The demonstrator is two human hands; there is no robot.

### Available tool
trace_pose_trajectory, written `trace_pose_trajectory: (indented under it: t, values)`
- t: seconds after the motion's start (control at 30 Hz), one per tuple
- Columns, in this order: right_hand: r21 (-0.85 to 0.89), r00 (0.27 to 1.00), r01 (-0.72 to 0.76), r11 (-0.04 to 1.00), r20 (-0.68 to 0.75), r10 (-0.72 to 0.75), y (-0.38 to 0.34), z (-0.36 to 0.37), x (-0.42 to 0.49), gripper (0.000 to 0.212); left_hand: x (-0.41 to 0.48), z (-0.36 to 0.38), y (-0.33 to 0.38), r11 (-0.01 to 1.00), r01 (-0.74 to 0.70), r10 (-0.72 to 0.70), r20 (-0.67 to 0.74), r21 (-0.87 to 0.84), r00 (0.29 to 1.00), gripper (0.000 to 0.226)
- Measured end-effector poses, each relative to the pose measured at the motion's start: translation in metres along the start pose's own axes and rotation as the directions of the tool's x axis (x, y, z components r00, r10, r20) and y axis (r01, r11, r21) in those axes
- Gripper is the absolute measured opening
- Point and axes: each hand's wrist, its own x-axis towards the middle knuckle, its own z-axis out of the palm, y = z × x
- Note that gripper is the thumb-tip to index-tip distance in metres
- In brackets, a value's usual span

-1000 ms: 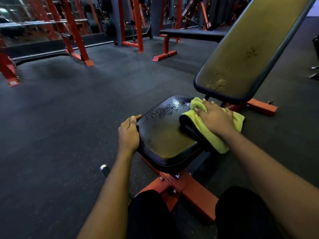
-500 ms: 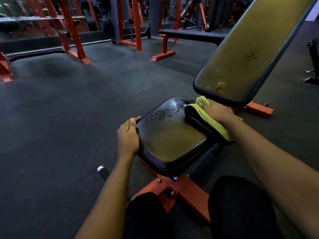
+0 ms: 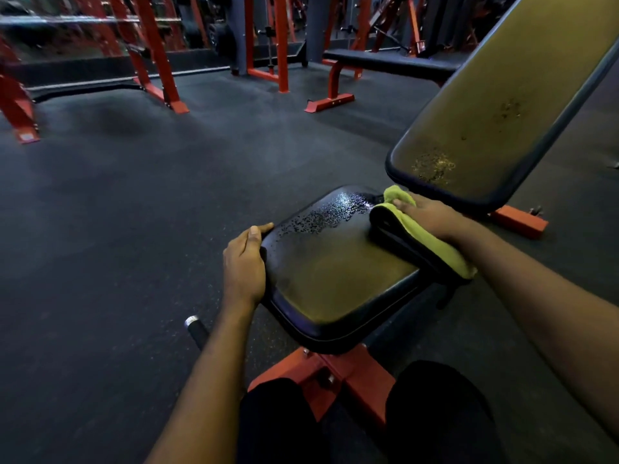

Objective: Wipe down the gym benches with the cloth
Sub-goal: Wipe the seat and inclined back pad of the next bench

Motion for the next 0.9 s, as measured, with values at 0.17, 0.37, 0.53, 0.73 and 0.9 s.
trace_pose_trajectory:
  t: [0.17,0.37,0.53,0.73,0.9]
  values:
    - [-0.065,1.000,-0.002,0.998,0.001,0.002,-0.020,0.006,0.047,0.058,-0.001,0.001,0.002,1.000,0.008,-0.008,0.009,-0.007,1.000,0.047]
    - [0.060,0.983,0.154,0.986,0.093,-0.159,-0.004,0.001,0.039,0.047,0.002,0.000,-0.003,0.999,0.013,-0.013,0.005,-0.032,1.000,0.045]
    - [-0.039,0.973,0.189,0.981,0.145,-0.181,-0.030,0.008,0.082,0.052,0.000,0.001,0.000,0.999,0.003,-0.003,0.005,-0.037,1.000,0.046]
    - [0.112,0.937,0.274,0.955,0.192,-0.292,-0.018,-0.001,0.067,0.053,0.003,0.001,-0.003,0.998,0.005,-0.005,0.011,-0.057,1.000,0.046]
    - [0.003,0.939,0.284,0.959,0.199,-0.279,-0.048,0.011,0.093,0.055,0.002,0.000,-0.002,0.997,-0.011,0.011,-0.004,-0.072,1.000,0.045]
